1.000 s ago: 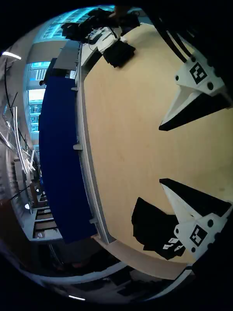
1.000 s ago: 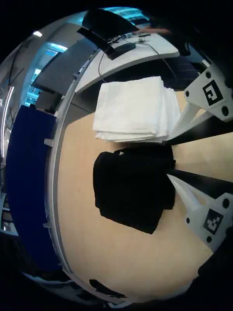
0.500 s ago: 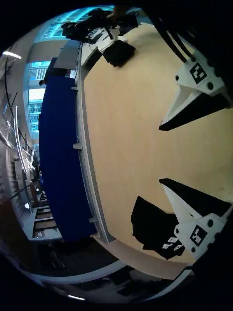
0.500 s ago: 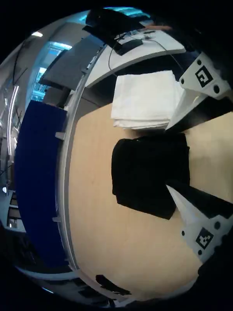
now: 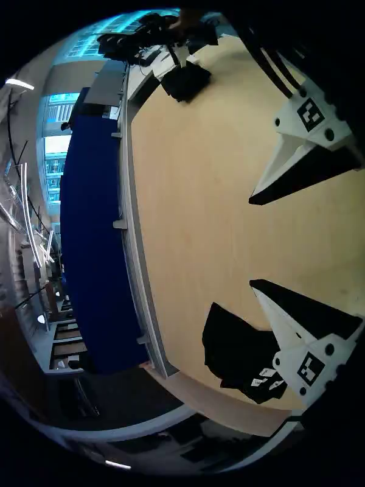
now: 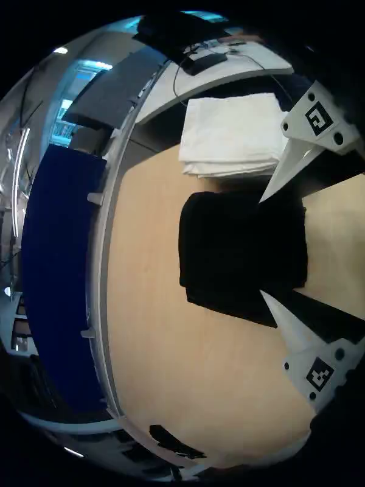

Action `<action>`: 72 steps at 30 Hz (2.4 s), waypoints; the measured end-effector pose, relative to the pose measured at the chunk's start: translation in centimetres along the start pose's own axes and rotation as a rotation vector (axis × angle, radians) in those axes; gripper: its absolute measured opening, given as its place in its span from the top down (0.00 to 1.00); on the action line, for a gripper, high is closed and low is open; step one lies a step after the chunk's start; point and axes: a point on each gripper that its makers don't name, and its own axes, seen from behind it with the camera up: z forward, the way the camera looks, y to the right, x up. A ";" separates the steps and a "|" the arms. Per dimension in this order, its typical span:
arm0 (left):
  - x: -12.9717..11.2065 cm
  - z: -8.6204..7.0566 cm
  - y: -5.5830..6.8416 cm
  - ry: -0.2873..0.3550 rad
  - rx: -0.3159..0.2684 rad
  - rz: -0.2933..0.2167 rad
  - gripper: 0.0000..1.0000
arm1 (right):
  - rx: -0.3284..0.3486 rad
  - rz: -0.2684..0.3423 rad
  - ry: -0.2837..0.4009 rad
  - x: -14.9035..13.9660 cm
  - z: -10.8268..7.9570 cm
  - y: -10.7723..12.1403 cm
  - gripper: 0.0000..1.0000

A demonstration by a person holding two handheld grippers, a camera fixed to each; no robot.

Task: Fold towel

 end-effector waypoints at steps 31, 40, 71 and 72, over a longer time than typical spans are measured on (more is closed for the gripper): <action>0.0 0.1 0.0 -0.005 0.014 -0.005 0.10 | -0.012 0.003 0.015 1.3 1.2 1.2 0.09; -0.1 0.1 -0.1 -0.008 0.026 -0.009 0.10 | 0.014 -0.017 0.039 5.1 3.3 0.8 0.09; -1.1 -1.1 -2.4 -0.026 0.082 -0.030 0.10 | 0.025 -0.005 -0.030 6.0 7.6 1.0 0.09; -1.1 -1.1 -2.5 -0.025 0.083 -0.033 0.10 | 0.024 -0.005 -0.021 6.2 7.3 0.9 0.09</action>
